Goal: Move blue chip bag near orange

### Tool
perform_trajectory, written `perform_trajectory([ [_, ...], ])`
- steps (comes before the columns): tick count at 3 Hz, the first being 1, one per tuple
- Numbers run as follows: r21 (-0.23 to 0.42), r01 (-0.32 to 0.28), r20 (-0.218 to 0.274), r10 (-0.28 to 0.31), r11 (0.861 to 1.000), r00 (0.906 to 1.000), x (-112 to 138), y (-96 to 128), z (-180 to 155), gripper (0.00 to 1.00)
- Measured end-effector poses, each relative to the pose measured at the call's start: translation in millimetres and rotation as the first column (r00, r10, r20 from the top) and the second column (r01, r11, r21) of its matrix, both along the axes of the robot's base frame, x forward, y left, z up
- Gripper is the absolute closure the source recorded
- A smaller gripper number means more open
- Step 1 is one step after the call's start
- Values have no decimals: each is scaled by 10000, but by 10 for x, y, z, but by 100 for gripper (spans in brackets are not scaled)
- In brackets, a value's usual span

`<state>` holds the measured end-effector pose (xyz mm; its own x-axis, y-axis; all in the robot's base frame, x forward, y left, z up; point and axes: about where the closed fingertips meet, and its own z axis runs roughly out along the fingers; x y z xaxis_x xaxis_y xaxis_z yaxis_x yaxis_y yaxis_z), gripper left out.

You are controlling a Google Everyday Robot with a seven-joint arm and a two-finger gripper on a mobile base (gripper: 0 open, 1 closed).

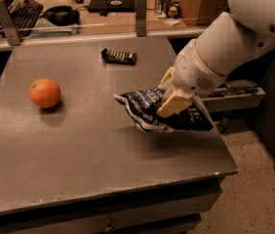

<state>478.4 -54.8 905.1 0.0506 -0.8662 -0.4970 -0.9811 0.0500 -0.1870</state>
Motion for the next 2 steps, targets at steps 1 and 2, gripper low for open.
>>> perform_trajectory([
  [1, -13, -13, -37, 13, 10000, 10000, -10, 4, -18, 100],
  [2, 220, -86, 397, 77, 9997, 9992, 169, 140, 10, 100],
])
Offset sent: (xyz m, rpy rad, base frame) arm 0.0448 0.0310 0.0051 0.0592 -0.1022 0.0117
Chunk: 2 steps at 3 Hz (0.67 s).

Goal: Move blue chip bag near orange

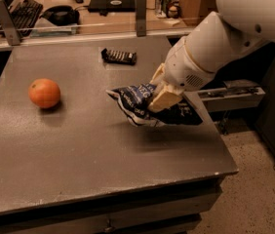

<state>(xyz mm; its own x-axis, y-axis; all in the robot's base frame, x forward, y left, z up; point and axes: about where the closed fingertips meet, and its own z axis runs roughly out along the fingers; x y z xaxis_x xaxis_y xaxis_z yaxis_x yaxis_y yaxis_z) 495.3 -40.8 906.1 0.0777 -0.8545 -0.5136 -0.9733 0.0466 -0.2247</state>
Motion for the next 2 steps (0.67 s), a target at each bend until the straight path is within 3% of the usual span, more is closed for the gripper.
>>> perform_trajectory([
  [2, 586, -84, 548, 52, 9982, 9985, 829, 399, -112, 100],
])
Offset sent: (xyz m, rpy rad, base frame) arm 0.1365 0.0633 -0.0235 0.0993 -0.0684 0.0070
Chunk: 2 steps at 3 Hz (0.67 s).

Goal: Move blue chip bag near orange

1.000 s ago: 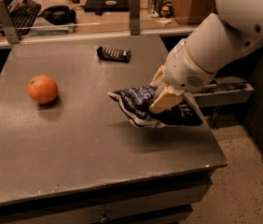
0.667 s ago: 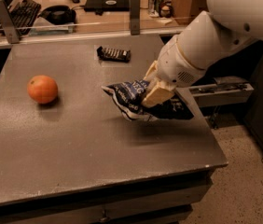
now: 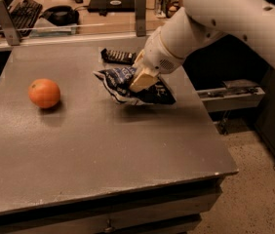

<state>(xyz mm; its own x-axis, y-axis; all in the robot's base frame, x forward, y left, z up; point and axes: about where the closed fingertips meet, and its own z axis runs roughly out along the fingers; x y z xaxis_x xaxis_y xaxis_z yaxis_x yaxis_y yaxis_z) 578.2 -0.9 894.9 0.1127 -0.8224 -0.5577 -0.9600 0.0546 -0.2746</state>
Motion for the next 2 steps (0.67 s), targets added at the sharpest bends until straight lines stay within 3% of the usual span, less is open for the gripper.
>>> perform_trajectory([
  [2, 646, -244, -82, 250, 9976, 9997, 335, 423, -77, 100],
])
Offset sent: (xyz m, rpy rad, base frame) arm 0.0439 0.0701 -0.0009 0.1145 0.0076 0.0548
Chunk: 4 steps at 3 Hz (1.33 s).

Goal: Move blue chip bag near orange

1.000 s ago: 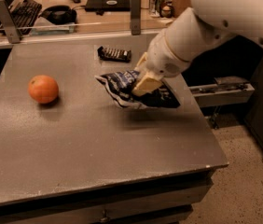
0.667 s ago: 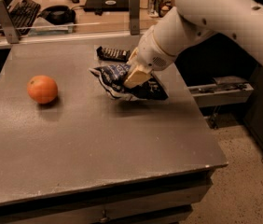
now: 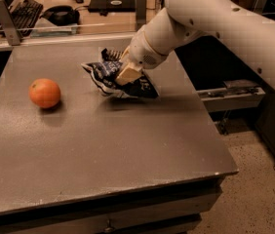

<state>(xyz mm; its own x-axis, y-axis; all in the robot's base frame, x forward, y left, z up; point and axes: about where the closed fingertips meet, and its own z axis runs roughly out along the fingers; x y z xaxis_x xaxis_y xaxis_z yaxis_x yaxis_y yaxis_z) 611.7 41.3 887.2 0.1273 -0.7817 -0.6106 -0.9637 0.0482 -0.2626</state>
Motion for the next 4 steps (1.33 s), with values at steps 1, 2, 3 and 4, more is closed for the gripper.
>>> perform_trajectory([
  [1, 225, -169, -301, 175, 9996, 9994, 37, 186, -62, 82],
  [2, 445, -347, -508, 369, 9984, 9980, 56, 332, -86, 58],
  [3, 517, -453, -649, 486, 9976, 9967, 54, 412, -122, 36],
  [4, 551, -515, -737, 555, 9972, 9957, 51, 453, -147, 12],
])
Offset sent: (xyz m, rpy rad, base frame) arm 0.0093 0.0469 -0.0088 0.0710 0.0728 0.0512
